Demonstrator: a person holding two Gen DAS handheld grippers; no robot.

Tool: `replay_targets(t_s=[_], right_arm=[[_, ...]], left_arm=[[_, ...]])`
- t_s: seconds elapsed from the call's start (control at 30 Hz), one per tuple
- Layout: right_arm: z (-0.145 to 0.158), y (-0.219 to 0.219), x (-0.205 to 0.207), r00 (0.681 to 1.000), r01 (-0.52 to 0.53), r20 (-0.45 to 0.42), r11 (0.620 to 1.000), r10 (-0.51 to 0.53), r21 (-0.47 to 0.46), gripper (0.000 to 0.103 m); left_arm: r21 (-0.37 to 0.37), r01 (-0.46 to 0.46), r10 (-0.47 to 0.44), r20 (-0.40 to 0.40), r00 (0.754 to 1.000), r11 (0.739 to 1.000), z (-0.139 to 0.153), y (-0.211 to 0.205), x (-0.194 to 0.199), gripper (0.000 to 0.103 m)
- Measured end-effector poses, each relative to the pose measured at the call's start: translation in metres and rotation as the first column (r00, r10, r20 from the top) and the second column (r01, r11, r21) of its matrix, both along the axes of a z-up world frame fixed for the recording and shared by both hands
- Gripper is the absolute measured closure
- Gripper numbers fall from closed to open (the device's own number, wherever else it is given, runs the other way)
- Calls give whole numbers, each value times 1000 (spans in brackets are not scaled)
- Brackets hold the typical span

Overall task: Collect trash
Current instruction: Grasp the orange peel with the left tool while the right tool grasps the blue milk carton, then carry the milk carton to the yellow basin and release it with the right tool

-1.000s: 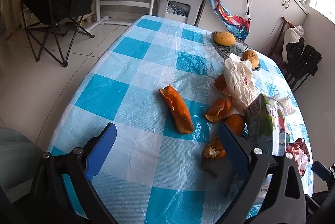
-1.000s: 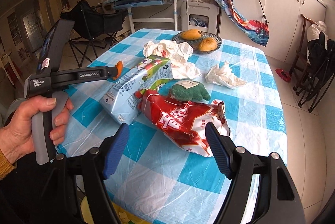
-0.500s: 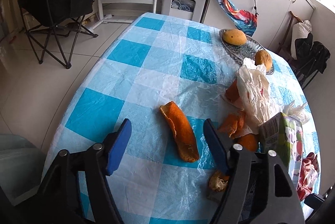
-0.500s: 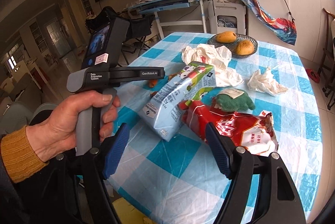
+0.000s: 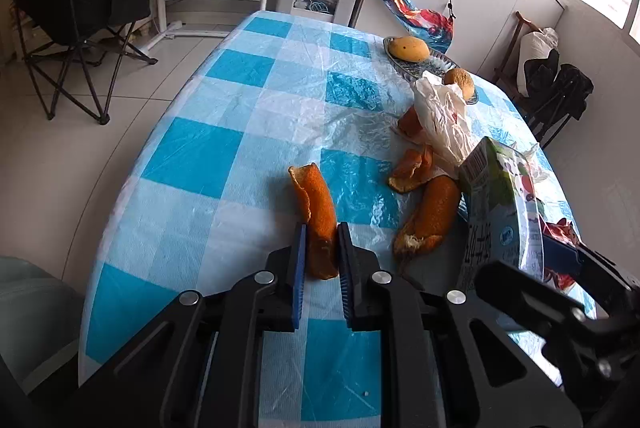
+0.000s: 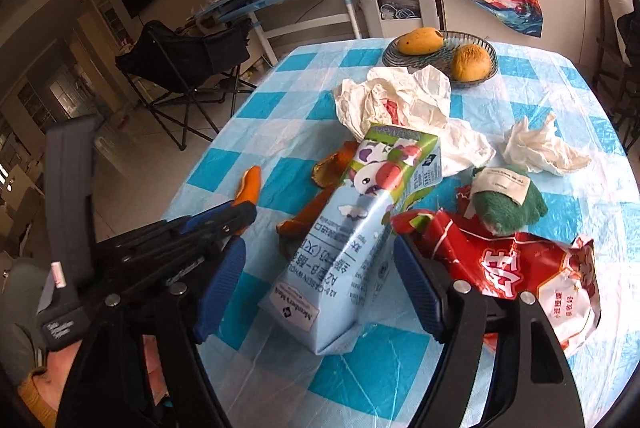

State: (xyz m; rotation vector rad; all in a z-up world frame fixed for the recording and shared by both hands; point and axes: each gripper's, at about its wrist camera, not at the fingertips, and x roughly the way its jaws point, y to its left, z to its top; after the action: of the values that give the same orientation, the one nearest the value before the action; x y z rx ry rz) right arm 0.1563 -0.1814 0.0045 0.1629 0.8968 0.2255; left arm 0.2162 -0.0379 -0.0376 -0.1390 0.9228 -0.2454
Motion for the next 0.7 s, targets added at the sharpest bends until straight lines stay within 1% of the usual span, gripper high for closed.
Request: replay_targets(t_s=[0.03,0.07,0.1,0.13,0.2,0.27,0.43,0.6,0.7], right_arm=[[-1,0,2,1000,8,-4,1000,-8,-16,32],[-3,-1,3,1000,9,-13,1000,-9,-28,43],[-4,-2,3,1000,7,-13,999,-8,-38,49],[-2,-4,1,1000,6,-8,999,-6,-43,51],[1,-7,-5,1000,-1,4,998,1,-60,66],[6,-11,-15,1000,-1,27,998,2,-55,75],[4,-11,-37,999,-7,31,998,9,-60,76],[12,-6,-66,996,-44,76,998,46,-36,76],[9,-5,-79,995,-64,71,998,64,-9,76]], left_arm=[[-16,-1,1,1,1000,1000,0,4,-6,89],[-31,2,-2,0,1000,1000,0,8,-12,89],[-45,5,-5,1,1000,999,-1,12,-18,89],[-51,7,-7,4,1000,999,-1,14,-24,89],[-64,7,-6,15,1000,998,-2,19,-35,89],[-75,6,-4,26,1000,997,-3,21,-45,89],[-75,5,-2,51,999,997,-3,22,-72,89],[-70,4,3,96,995,998,7,28,-98,89],[-69,-4,12,117,993,998,12,33,-110,89]])
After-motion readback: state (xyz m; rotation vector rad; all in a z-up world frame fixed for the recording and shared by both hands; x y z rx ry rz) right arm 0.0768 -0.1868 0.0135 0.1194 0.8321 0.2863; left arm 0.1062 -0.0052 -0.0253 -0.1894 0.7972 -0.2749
